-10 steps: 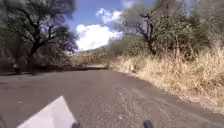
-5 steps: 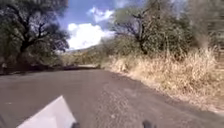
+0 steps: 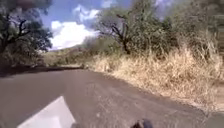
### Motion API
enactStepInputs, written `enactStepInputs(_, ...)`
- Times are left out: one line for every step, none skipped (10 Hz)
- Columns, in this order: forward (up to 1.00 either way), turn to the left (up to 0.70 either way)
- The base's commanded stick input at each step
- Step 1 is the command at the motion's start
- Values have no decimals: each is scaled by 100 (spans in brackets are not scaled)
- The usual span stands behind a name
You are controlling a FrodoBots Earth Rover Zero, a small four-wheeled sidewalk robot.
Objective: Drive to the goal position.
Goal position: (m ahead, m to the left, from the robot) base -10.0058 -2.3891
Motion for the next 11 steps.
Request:
enactStepInputs(0, -50)
enactStepInputs(0, -50)
enactStepInputs(0, -50)
enactStepInputs(0, -50)
enactStepInputs(0, -50)
enactStepInputs(0, -50)
enactStepInputs(0, -50)
enactStepInputs(0, -50)
enactStepInputs(0, -50)
enactStepInputs(0, -50)
enactStepInputs(0, -50)
